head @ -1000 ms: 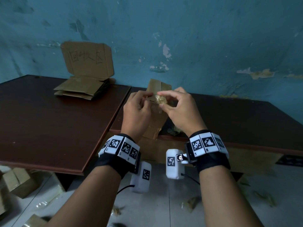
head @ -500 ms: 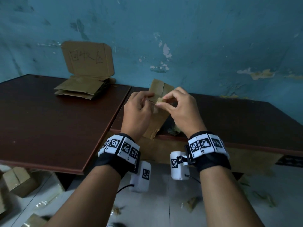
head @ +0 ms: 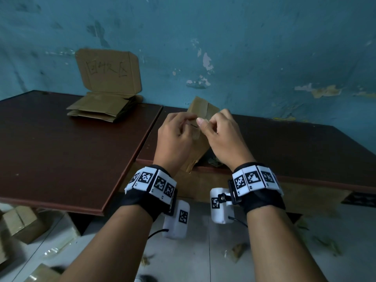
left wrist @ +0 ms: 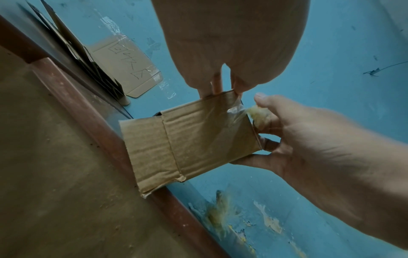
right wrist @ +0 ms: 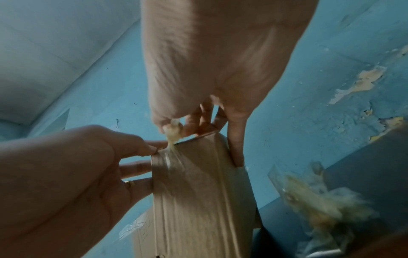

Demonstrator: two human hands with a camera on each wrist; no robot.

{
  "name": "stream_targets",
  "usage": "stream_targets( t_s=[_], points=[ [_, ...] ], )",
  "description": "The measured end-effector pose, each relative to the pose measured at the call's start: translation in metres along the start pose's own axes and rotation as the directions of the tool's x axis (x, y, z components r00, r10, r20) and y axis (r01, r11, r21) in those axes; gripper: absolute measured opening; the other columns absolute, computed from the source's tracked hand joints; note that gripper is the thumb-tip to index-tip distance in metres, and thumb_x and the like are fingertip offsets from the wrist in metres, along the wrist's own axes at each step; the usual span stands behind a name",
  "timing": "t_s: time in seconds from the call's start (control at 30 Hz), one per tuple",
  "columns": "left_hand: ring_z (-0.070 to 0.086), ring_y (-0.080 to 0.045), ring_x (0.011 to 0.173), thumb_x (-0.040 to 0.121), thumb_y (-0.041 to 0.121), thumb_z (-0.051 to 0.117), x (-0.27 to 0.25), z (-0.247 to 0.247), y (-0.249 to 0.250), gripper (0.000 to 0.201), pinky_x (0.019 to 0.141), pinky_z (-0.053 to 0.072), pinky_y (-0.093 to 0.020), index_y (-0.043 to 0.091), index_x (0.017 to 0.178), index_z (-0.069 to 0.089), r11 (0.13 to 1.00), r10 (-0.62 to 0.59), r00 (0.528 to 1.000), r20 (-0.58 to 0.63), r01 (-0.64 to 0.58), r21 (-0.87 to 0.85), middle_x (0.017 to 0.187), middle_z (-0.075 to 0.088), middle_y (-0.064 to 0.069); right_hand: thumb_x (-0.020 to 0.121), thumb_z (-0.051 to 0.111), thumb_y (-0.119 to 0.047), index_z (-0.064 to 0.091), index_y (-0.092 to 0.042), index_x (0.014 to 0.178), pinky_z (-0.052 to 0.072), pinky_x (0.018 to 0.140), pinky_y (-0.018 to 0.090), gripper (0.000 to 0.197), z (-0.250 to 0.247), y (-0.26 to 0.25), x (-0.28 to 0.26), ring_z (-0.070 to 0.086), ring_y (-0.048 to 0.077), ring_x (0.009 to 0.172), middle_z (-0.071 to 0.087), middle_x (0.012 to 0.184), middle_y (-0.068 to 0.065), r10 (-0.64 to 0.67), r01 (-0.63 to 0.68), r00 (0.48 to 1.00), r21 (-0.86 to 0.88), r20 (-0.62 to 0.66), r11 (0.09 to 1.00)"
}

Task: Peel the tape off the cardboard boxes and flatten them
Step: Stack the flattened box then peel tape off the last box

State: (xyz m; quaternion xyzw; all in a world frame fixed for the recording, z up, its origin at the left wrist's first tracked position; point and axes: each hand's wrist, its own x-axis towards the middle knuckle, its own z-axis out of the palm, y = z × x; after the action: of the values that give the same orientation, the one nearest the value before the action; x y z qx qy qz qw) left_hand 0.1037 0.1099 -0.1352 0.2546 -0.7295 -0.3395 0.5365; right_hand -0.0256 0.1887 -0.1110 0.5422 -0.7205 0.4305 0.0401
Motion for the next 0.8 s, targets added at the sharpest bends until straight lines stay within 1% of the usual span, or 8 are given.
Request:
stream_targets(
  t_s=[0.1, 0.2, 0.27, 0.37, 0.47, 0.6, 0.67, 0.8],
  points=[
    [0.065, -0.003, 0.109, 0.104, 0.006, 0.054, -0.002, 0.002, 0.0, 0.031, 0.087, 0.046, -0.007, 0.02, 0.118, 0.077, 1.0, 0.001, 1.0, 0.014, -0.001, -0.016, 0.121, 0.067, 0.004, 0.107, 0.056, -0.045, 0.062, -0.006, 0.075, 0.042, 0.073, 0.023, 0.05, 0.003, 0.004, 0.0, 0.053, 0.008, 0.08, 0.048, 0.098, -0.002, -0.004, 0.003, 0.999, -0.021, -0.033, 1.0],
    [0.064, -0.001, 0.112, 0.101, 0.01, 0.058, -0.001, 0.0, -0.001, 0.026, 0.09, 0.048, -0.01, 0.021, 0.112, 0.078, 0.997, -0.016, 0.999, 0.047, 0.02, -0.069, 0.123, 0.067, 0.004, 0.104, 0.06, -0.049, 0.065, -0.005, 0.072, 0.041, 0.068, 0.01, 0.055, 0.003, 0.002, 0.0, 0.054, 0.007, 0.078, 0.049, 0.093, -0.003, 0.033, -0.032, 0.996, 0.007, -0.083, 0.999],
    [0.062, -0.002, 0.118, 0.091, 0.024, 0.064, 0.0, -0.002, -0.001, 0.024, 0.099, 0.051, -0.021, 0.023, 0.11, 0.08, 0.987, -0.049, 0.993, 0.112, 0.065, -0.147, 0.127, 0.065, 0.007, 0.103, 0.06, -0.052, 0.058, -0.008, 0.066, 0.039, 0.065, 0.009, 0.058, 0.003, -0.001, -0.001, 0.052, 0.007, 0.074, 0.048, 0.09, -0.002, 0.049, -0.047, 0.994, 0.02, -0.102, 0.999],
    [0.059, -0.003, 0.127, 0.079, 0.044, 0.072, -0.002, -0.002, -0.002, 0.036, 0.109, 0.051, -0.034, 0.028, 0.112, 0.078, 0.987, -0.018, 0.986, 0.168, 0.044, -0.156, 0.133, 0.061, 0.009, 0.105, 0.053, -0.057, 0.057, -0.011, 0.066, 0.035, 0.063, 0.01, 0.06, -0.003, -0.006, -0.001, 0.053, 0.004, 0.076, 0.052, 0.091, -0.001, 0.101, -0.095, 0.992, 0.081, -0.07, 0.992],
    [0.056, -0.003, 0.132, 0.076, 0.05, 0.077, -0.002, -0.002, -0.003, 0.038, 0.114, 0.048, -0.033, 0.033, 0.11, 0.077, 0.99, 0.013, 0.986, 0.166, 0.01, -0.141, 0.137, 0.06, 0.008, 0.109, 0.047, -0.053, 0.063, -0.011, 0.074, 0.04, 0.069, 0.021, 0.057, -0.011, -0.005, -0.001, 0.058, 0.005, 0.081, 0.062, 0.094, 0.002, 0.216, -0.204, 0.976, 0.268, -0.016, 0.942],
    [0.057, 0.003, 0.126, 0.08, 0.034, 0.067, 0.0, -0.005, 0.005, 0.021, 0.101, 0.045, -0.013, 0.026, 0.098, 0.076, 0.954, -0.055, 0.982, 0.178, 0.105, -0.28, 0.135, 0.06, 0.004, 0.093, 0.066, -0.028, 0.075, -0.011, 0.08, 0.051, 0.085, 0.034, 0.023, -0.012, 0.002, -0.002, 0.066, 0.013, 0.091, 0.069, 0.1, 0.005, 0.194, -0.182, 0.981, 0.376, 0.008, 0.908],
    [0.056, 0.004, 0.125, 0.091, 0.027, 0.066, 0.001, -0.005, 0.004, 0.011, 0.099, 0.048, -0.015, 0.019, 0.089, 0.073, 0.948, -0.089, 0.984, 0.155, 0.131, -0.29, 0.136, 0.061, 0.003, 0.087, 0.074, -0.023, 0.077, -0.019, 0.09, 0.057, 0.09, 0.032, 0.006, -0.011, 0.003, -0.002, 0.069, 0.011, 0.097, 0.073, 0.103, 0.002, 0.176, -0.177, 0.984, 0.39, 0.038, 0.904],
    [0.053, 0.001, 0.133, 0.096, 0.019, 0.078, 0.002, -0.003, -0.009, 0.015, 0.108, 0.045, -0.021, 0.015, 0.086, 0.067, 0.98, -0.052, 0.99, 0.13, 0.076, -0.186, 0.139, 0.058, 0.003, 0.082, 0.09, -0.019, 0.073, -0.022, 0.101, 0.053, 0.09, 0.012, 0.026, -0.005, 0.002, -0.002, 0.066, 0.002, 0.101, 0.061, 0.119, 0.001, 0.123, -0.11, 0.992, 0.275, -0.032, 0.955]
  ],
)
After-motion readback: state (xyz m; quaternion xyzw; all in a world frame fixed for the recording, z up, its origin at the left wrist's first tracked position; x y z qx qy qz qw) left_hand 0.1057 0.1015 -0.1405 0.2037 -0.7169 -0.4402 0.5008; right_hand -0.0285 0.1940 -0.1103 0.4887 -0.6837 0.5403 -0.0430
